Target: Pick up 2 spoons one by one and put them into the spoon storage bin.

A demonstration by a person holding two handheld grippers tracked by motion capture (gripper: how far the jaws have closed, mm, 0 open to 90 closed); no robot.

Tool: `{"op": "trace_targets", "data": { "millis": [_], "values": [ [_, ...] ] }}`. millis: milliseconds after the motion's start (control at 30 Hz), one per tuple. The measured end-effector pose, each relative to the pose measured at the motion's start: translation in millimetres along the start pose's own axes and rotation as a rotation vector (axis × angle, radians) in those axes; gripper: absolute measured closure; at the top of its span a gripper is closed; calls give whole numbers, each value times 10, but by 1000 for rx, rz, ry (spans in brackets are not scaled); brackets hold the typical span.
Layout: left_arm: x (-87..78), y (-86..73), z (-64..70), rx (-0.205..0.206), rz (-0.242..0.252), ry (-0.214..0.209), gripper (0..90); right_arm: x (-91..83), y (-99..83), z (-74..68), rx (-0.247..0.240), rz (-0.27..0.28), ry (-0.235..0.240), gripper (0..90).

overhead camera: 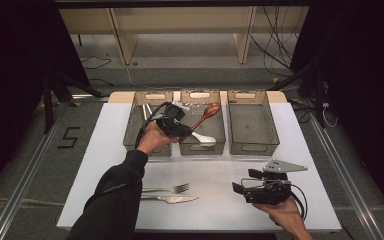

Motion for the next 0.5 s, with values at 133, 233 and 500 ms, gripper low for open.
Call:
{"op": "trace_targets", "data": {
  "millis": [133, 233, 500],
  "values": [
    [49, 6, -45, -22, 2, 5, 771, -1, 1, 1, 0, 2, 0, 187],
    [81, 0, -68, -26, -1, 11, 771, 0, 0, 3, 0, 1, 2, 187],
    [166, 8, -71, -44, -6, 20, 770, 4, 0, 1, 0, 0, 5, 187]
  ]
}}
Point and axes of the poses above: each handheld gripper's, and its own axes: x roughly forward along the jaws, y roughly out of its top, z roughly to its right, the point moved 6 cm from there along x, roughly forward along the jaws, and after that the axes turned 8 degrees about -z, right-handed, at the moved point
